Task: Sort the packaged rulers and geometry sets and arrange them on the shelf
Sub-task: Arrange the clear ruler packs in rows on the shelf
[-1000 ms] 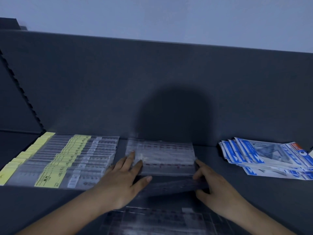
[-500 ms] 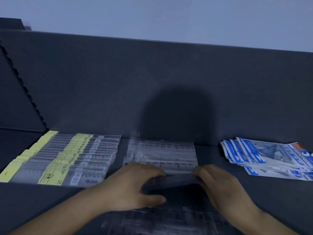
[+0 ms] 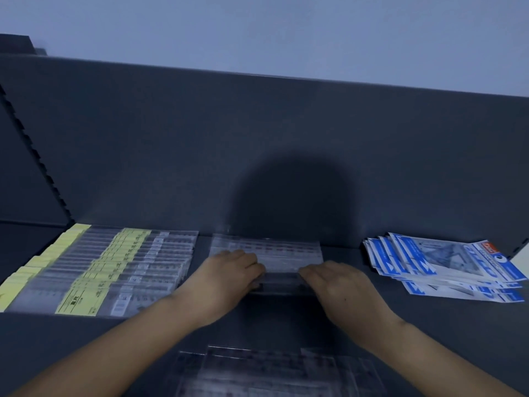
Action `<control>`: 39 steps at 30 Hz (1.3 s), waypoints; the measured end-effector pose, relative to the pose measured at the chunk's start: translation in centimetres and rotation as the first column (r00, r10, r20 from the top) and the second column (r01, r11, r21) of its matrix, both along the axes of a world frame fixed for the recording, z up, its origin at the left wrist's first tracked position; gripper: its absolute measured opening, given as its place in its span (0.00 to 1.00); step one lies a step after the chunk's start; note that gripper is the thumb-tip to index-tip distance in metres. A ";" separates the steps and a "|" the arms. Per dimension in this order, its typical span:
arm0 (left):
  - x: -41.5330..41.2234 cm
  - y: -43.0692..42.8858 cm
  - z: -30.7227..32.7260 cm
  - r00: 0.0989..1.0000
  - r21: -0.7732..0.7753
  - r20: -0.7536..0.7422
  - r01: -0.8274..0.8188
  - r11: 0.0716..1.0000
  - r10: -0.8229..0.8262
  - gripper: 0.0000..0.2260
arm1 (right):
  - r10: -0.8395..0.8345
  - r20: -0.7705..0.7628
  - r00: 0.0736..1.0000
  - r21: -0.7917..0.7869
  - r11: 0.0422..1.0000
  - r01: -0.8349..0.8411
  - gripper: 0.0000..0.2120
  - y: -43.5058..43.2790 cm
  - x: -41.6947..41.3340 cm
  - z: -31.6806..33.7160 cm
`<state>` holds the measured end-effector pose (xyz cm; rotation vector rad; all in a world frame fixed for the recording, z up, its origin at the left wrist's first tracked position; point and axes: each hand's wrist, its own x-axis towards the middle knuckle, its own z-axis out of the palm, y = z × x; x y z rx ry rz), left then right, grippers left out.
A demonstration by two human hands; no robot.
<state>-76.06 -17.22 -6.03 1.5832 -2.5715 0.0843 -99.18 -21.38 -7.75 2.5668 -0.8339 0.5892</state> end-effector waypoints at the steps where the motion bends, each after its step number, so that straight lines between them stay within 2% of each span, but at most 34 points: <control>1: 0.3 0.0 -0.3 0.999 0.003 0.038 0.001 1.000 -0.002 0.13 | 0.025 -0.009 1.000 -0.051 0.998 -0.026 0.16 -0.1 0.3 -0.4; 4: 0.7 0.6 -0.9 0.999 0.043 0.041 0.029 0.999 -0.031 0.14 | 0.076 -0.025 0.997 -0.106 0.991 -0.079 0.16 0.0 0.4 -2.1; 6: 0.9 1.0 -1.1 0.997 0.081 0.063 0.043 0.996 -0.048 0.16 | 0.094 -0.021 0.995 -0.052 0.994 -0.095 0.14 0.1 0.2 -2.5; 9: 1.1 1.3 -1.5 0.986 0.047 0.162 0.040 0.998 -0.047 0.21 | 0.127 0.008 0.992 0.040 0.991 -0.128 0.13 0.2 -0.1 -2.3; 12: 0.8 1.5 -1.3 0.968 0.040 0.246 0.032 0.999 -0.041 0.21 | 0.141 -0.087 0.986 0.052 0.989 -0.136 0.23 0.3 -0.1 -1.9; 14: 0.2 1.4 -1.0 0.926 0.061 0.372 0.040 0.997 -0.060 0.31 | 0.173 -0.117 0.978 0.038 0.985 -0.169 0.22 0.3 -0.1 -1.8; 16: -0.3 1.2 -0.8 0.898 0.109 0.437 -0.010 0.994 -0.039 0.35 | 0.193 -0.108 0.975 0.032 0.981 -0.190 0.18 0.5 0.1 -1.8; 18: -0.8 1.4 -0.3 0.919 0.073 0.394 -0.032 0.997 0.001 0.35 | 0.184 -0.087 0.979 0.041 0.983 -0.181 0.16 0.8 0.3 -1.7; 21: -1.2 1.8 -0.3 0.943 0.175 0.333 -0.084 0.981 0.021 0.32 | 0.189 -0.105 0.976 0.113 0.978 -0.177 0.20 1.0 0.1 -1.8; 22: -1.2 2.2 -0.4 0.929 0.192 0.369 -0.068 0.979 -0.008 0.30 | 0.194 -0.113 0.974 0.136 0.974 -0.179 0.21 1.1 -0.1 -1.8; 24: -1.3 2.7 -0.5 0.944 0.243 0.329 -0.075 0.967 -0.009 0.28 | 0.207 -0.138 0.969 0.122 0.974 -0.190 0.17 1.3 -0.4 -1.5; 26: -1.4 3.1 -0.5 0.947 0.269 0.321 -0.072 0.960 -0.019 0.29 | 0.189 -0.145 0.971 0.118 0.978 -0.173 0.18 1.6 -0.3 -1.2; 28: -1.3 3.3 -0.3 0.973 0.269 0.230 -0.080 0.960 0.017 0.29 | 0.171 -0.131 0.977 0.112 0.981 -0.157 0.19 1.7 -0.1 -1.3; 30: -0.4 3.6 -0.7 0.996 0.266 0.086 -0.050 0.963 0.028 0.26 | 0.156 -0.091 0.984 0.171 0.975 -0.139 0.19 1.9 -0.2 -1.3; 33: 0.4 4.6 -0.2 0.999 0.256 -0.010 -0.029 0.966 0.033 0.36 | 0.083 -0.068 0.994 0.321 0.945 -0.057 0.27 2.6 -0.4 -0.5; 37: 0.6 3.8 -0.5 0.987 0.193 0.045 -0.161 0.968 0.155 0.41 | -0.048 -0.144 0.988 0.398 0.912 0.102 0.29 2.3 0.7 0.1; 39: 0.8 3.3 -0.9 0.973 0.228 0.088 -0.226 0.947 0.211 0.44 | -0.075 -0.196 0.978 0.478 0.864 0.162 0.37 1.8 1.4 -0.1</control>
